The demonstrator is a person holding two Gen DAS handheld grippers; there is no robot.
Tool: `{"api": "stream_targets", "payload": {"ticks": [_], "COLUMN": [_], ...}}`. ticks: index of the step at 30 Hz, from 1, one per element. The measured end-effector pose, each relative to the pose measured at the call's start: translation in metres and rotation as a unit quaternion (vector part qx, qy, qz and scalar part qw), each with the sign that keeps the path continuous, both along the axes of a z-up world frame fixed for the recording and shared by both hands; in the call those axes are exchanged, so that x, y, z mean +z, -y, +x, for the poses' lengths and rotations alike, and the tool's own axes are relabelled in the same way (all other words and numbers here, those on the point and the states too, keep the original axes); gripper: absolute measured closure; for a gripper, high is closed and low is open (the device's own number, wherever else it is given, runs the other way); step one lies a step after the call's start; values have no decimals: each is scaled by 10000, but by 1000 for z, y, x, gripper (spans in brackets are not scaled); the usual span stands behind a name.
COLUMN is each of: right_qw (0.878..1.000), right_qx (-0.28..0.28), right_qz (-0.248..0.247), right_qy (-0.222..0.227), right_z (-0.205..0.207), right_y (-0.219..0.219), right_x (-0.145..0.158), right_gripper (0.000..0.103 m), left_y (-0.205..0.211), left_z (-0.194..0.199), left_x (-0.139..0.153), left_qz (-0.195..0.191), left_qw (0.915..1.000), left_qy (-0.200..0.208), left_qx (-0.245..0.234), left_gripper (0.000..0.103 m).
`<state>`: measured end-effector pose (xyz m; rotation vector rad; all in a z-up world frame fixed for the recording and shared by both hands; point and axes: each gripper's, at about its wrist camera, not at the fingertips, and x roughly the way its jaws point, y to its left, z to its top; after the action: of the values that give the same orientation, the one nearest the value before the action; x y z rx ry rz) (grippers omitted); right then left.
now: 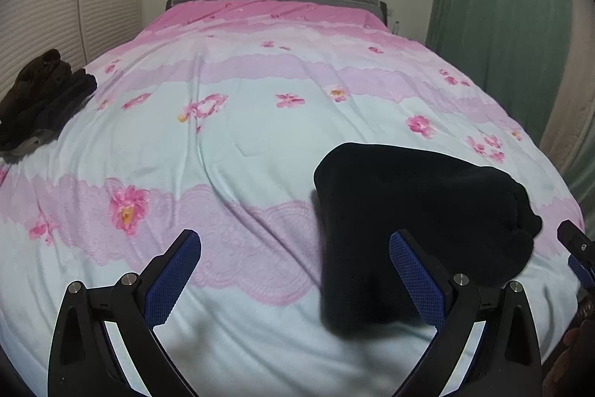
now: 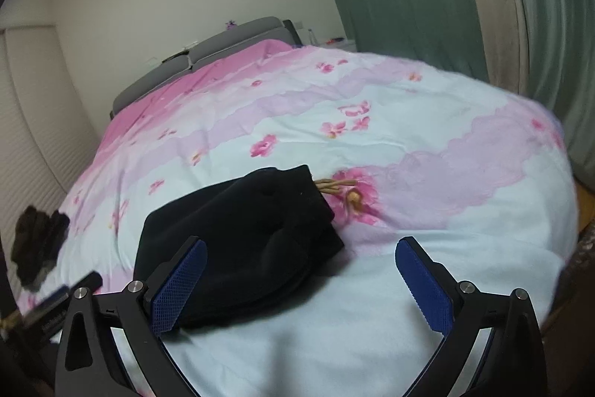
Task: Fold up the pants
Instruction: 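Grasp the folded bundle with the left tool while the right tool grasps the drawstring end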
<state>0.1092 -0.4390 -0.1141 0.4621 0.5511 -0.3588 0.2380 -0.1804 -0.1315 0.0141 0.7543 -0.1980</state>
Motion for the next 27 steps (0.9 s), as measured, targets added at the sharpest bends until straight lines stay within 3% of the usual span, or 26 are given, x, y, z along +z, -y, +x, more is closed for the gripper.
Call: {"api": "stream_targets", "payload": {"ticks": [5,14,18,27], "right_qw": [9984,9934,9875,9826], "right_qx": [-79,-64,-6,209], "right_qz": [538,1073,1506,1806], "right_qy": [-184,-388,-470,-383], "right_z": [28,50,58,74], "right_y": [18,29,35,33], "right_x": [-23,-55,-72,-89], "right_gripper": [0,0,0,0], "left_y": [17,33,38,40], "left_z": [15,16,18,25], "left_x": [-18,-36,-47,-63], "left_qz": [-89,-233,-524,-1078], "left_qw": [9996,9990,9971,9912], "left_qy": [-279,-358,-495,-729], "left_qx": [42,-117,-252,-259], "left_gripper": [0,0,0,0]}}
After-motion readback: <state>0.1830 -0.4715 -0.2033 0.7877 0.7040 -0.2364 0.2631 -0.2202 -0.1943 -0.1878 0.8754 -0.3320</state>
